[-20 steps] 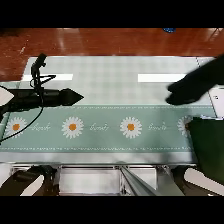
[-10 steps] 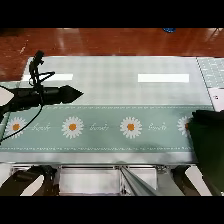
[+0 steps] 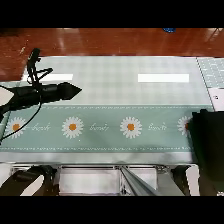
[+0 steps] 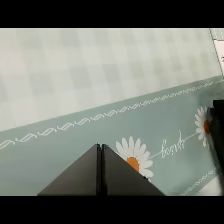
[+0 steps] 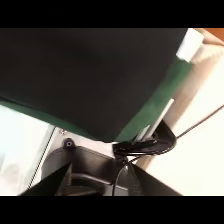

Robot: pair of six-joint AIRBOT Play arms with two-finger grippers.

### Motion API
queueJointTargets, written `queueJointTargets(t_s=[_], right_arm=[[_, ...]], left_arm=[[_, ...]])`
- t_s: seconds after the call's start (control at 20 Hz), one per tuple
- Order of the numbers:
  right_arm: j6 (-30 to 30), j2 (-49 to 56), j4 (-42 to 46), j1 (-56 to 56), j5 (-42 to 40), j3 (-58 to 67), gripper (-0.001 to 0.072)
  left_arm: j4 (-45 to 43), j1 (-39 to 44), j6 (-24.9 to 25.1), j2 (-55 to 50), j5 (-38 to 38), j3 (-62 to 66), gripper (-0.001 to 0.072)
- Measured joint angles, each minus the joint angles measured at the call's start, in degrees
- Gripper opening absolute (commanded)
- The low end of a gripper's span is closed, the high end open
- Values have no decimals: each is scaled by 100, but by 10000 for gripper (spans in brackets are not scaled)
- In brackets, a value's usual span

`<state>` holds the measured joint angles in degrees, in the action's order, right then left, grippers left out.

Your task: Fold the shirts.

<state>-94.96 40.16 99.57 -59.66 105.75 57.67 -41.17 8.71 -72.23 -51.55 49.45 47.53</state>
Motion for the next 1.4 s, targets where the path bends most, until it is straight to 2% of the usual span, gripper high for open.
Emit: queueJointTargets(t_s=[0.1, 0.25, 0.35, 0.45, 0.6, 0.8, 1.0, 1.4], right_arm=[[59, 282, -570, 61, -162, 328, 23], [232, 811, -2157, 748, -763, 1071, 23], [236, 1287, -2994, 1832, -1397, 1694, 23], [205, 1869, -3298, 3158, -2035, 2312, 23], [138, 2874, -2944, 5082, -2592, 2999, 23], [-343, 4098, -1438, 6566, -2562, 3329, 23], [-654, 4715, -743, 7007, -2455, 3366, 23], [-787, 4944, -487, 7176, -2511, 3178, 23]], left_arm=[[-63, -114, 59, -63, 0, 210, 26], [-199, -396, 114, -299, 39, 955, 26], [-232, -483, 131, -623, 61, 1727, 26], [-326, -435, 131, -1097, 404, 2695, 25], [-1025, -168, -181, -1711, 1123, 3692, 27], [-2881, 11, -1255, -2059, 1530, 3303, 26], [-3595, -28, -1777, -2175, 1453, 2708, 27], [-3941, -44, -1993, -2227, 1224, 2483, 27]])
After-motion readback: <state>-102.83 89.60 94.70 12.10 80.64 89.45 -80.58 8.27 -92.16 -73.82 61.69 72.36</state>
